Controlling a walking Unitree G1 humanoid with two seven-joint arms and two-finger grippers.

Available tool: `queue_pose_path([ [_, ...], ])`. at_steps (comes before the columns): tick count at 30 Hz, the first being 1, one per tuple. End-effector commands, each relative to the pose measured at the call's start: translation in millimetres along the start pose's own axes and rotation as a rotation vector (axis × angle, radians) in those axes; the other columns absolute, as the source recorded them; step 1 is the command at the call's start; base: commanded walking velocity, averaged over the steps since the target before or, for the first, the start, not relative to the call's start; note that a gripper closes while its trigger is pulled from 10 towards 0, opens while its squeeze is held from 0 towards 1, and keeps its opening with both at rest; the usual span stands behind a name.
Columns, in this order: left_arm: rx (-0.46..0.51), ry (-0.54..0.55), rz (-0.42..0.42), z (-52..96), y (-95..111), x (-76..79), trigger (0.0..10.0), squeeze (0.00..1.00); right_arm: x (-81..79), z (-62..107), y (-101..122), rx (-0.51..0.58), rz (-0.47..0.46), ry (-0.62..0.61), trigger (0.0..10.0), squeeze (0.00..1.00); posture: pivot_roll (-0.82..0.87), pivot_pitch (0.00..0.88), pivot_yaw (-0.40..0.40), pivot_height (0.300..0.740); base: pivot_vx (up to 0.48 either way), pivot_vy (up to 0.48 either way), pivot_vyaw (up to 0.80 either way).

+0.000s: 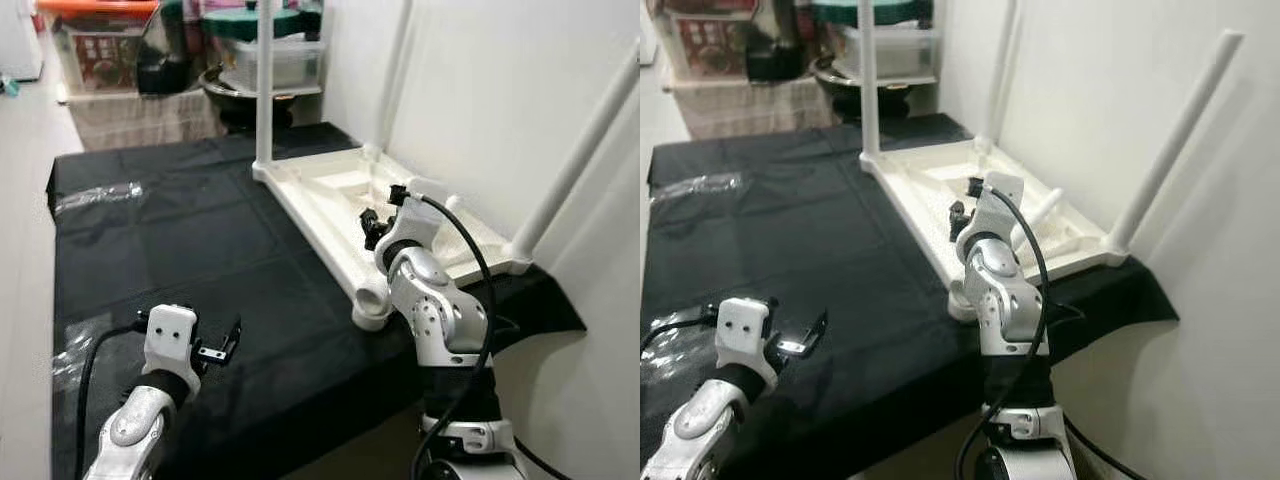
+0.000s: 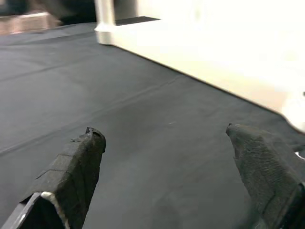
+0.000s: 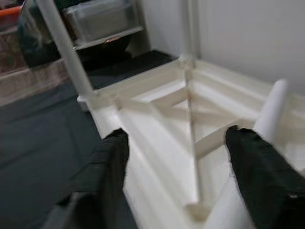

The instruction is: Building children table

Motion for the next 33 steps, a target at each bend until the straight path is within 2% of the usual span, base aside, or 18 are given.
queue_pose_path([
  [1, 0.012, -0.002, 0.003, 0.5, 2.6, 0.4, 10.0, 0.00, -11.4, 1.7, 5.7, 0.020, -0.021, 0.079, 10.0, 1.00, 0.07, 0.000, -0.091, 0.740, 0.255, -0.405, 0.00],
  [9, 0.024, 0.010, 0.014, -0.1, 5.0, -1.8, 10.0, 0.00, -8.2, 0.8, 5.1, 0.008, -0.046, 0.096, 10.0, 1.00, 0.06, 0.000, -0.088, 0.740, 0.262, -0.400, 0.00],
  [16, 0.038, 0.026, 0.036, -0.2, 7.6, -3.5, 10.0, 0.00, 6.9, -2.2, -1.4, -0.038, -0.024, 0.008, 10.0, 1.00, 0.06, 0.000, -0.083, 0.740, 0.000, 0.000, 0.00],
  [17, 0.038, 0.026, 0.036, -0.2, 7.7, -3.0, 10.0, 0.00, 11.8, -4.2, -14.2, -0.141, -0.043, -0.021, 10.0, 0.00, 0.05, 0.000, -0.081, 0.740, 0.000, 0.000, 0.00],
  [18, 0.038, 0.026, 0.037, -0.2, 7.7, -2.9, 10.0, 0.00, 12.6, -4.8, -22.6, -0.202, -0.119, -0.018, 10.0, 0.00, 0.05, 0.000, -0.081, 0.740, 0.000, 0.000, 0.00],
  [19, 0.038, 0.026, 0.037, -0.2, 7.7, -2.9, 10.0, 0.00, 12.6, -4.8, -22.6, -0.202, -0.119, -0.018, 10.0, 0.00, 0.05, 0.000, -0.081, 0.740, 0.000, 0.000, 0.00],
  [20, 0.038, 0.027, 0.037, -0.3, 7.5, -2.6, 10.0, 0.00, 13.0, -5.4, -31.1, -0.266, -0.207, -0.008, 10.0, 0.00, 0.05, 0.000, -0.083, 0.740, 0.000, 0.000, 0.00],
  [21, 0.038, 0.027, 0.037, -0.3, 7.5, -2.6, 10.0, 0.00, 13.0, -5.4, -31.1, -0.266, -0.207, -0.008, 10.0, 0.00, 0.05, 0.000, -0.083, 0.740, 0.000, 0.000, 0.00],
  [23, 0.037, 0.030, 0.037, -0.1, 6.9, -3.0, 10.0, 0.00, 8.7, -6.4, -41.0, -0.351, -0.353, 0.052, 10.0, 0.00, 0.05, 0.000, -0.084, 0.740, 0.000, 0.000, 0.00],
  [24, 0.037, 0.030, 0.037, -0.1, 6.9, -3.0, 10.0, 0.00, 8.7, -6.4, -41.0, -0.351, -0.353, 0.052, 10.0, 0.00, 0.05, 0.000, -0.084, 0.740, 0.000, 0.000, 0.00],
  [26, 0.033, 0.042, 0.037, 1.1, 5.7, -5.3, 10.0, 0.00, 9.6, -8.4, -49.5, -0.415, -0.445, 0.060, 10.0, 0.00, 0.06, 0.000, -0.090, 0.740, 0.000, 0.000, 0.00],
  [30, 0.030, 0.049, 0.037, 2.4, 5.0, -6.5, 10.0, 0.00, 14.5, -11.4, -59.7, -0.466, -0.489, 0.029, 10.0, 0.00, 0.07, 0.000, -0.099, 0.740, 0.000, 0.000, 0.00],
  [33, 0.029, 0.053, 0.037, 3.6, 4.6, -7.1, 10.0, 0.00, 9.4, -16.7, -64.7, -0.501, -0.541, 0.044, 10.0, 0.00, 0.07, 0.000, -0.100, 0.740, 0.000, 0.000, 0.00],
])
Point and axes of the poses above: a point about 5 cm out from each wrist's last joint towards the gripper, its own z axis pointing back from the gripper into the wrist, its own y axis along the axis of the wrist's last joint, x = y × z, the point moved 3 cm from there along -z, pointing out of the wrist towards the gripper, and after that the axes turned 10 degrees about -z, right-handed, at the moved point
